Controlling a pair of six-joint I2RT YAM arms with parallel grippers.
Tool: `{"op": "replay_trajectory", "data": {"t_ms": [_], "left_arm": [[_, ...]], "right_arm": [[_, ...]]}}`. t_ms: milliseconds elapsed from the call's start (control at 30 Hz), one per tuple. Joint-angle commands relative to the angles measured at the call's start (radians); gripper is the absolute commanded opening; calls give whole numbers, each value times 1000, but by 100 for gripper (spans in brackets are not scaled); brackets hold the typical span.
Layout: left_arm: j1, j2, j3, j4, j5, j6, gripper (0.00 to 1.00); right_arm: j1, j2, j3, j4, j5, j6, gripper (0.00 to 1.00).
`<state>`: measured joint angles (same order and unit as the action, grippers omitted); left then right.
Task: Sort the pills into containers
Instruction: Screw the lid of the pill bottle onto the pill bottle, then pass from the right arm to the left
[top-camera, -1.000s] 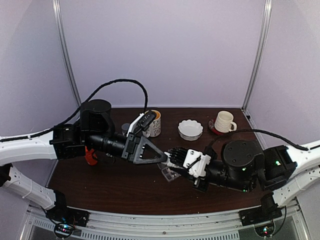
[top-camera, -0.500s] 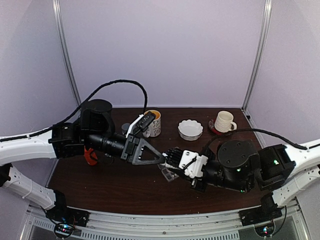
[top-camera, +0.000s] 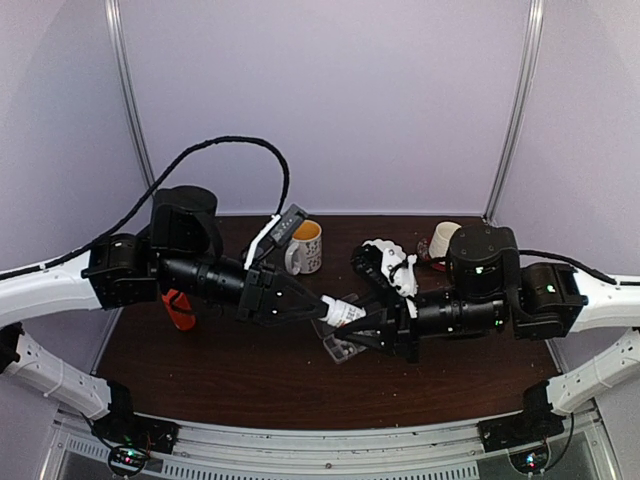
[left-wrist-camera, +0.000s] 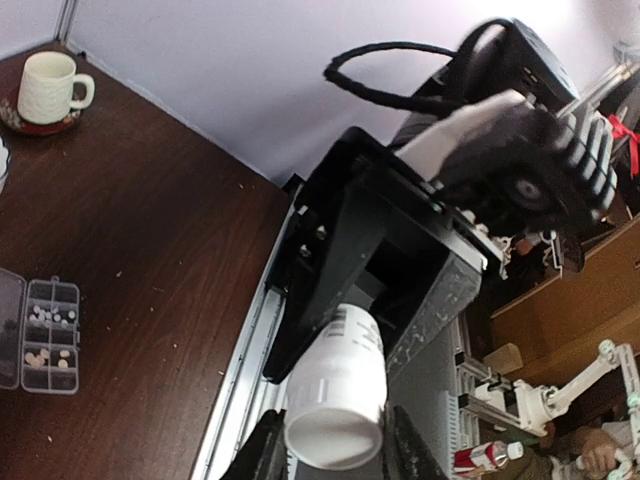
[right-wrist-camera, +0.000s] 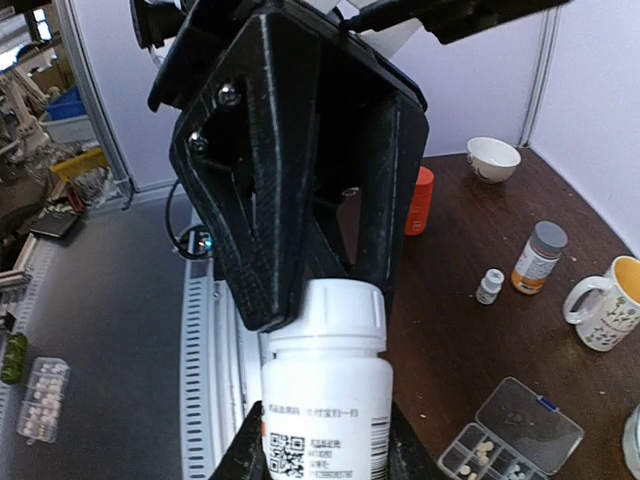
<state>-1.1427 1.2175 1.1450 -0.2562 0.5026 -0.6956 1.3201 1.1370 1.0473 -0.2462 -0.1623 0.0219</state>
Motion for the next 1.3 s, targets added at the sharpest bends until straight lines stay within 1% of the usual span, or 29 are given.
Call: {"op": "replay_trajectory", "data": {"t_ms": [0, 100, 133, 167, 200, 233, 267, 333, 467, 667, 800, 900, 1000, 1133, 1200, 1267], "left_arm": [[-42, -39, -1, 19, -44, 292, 0], [-43, -45, 0, 24, -58, 307, 0], [-43, -43, 3, 24, -59, 299, 13], [-43, -44, 6, 27, -60, 287, 34], [-43, -45, 6, 35, -63, 276, 47], [-43, -47, 1, 51, -64, 256, 55], [-43, -48, -4, 67, -68, 237, 60], [-43, -48, -13, 90, -68, 217, 63], [-43, -41, -13, 99, -59, 213, 64], [-43, -36, -14, 112, -41, 211, 64], [-43, -28, -4, 106, -35, 212, 60], [-43, -19, 5, 96, -19, 215, 49], [-43, -17, -1, 90, -8, 230, 29], [-43, -29, -20, 96, -26, 234, 13], [-43, -33, -21, 93, -31, 235, 8], [-43, -36, -13, 69, -56, 239, 7]], "right_arm": [[-27, -55, -8, 184, -316, 236, 0], [-28, -66, 8, 152, -313, 239, 0], [-28, -72, 9, 135, -293, 231, 0], [-27, -77, 10, 115, -269, 220, 0], [-27, -80, 10, 93, -249, 206, 0], [-28, -84, 8, 78, -233, 196, 0], [-27, -85, 6, 68, -222, 191, 0], [-28, -82, 2, 62, -214, 184, 0], [-28, -69, 3, 67, -215, 182, 0], [-28, -39, 31, 54, -215, 169, 0], [-28, -15, 49, 38, -209, 160, 0], [-28, -3, 58, 33, -193, 153, 0], [-28, -11, 57, 35, -153, 148, 0], [-27, -8, 60, 24, -139, 139, 2], [-27, -5, 59, 23, -133, 140, 9], [-28, -4, 57, 20, -119, 141, 27]]}}
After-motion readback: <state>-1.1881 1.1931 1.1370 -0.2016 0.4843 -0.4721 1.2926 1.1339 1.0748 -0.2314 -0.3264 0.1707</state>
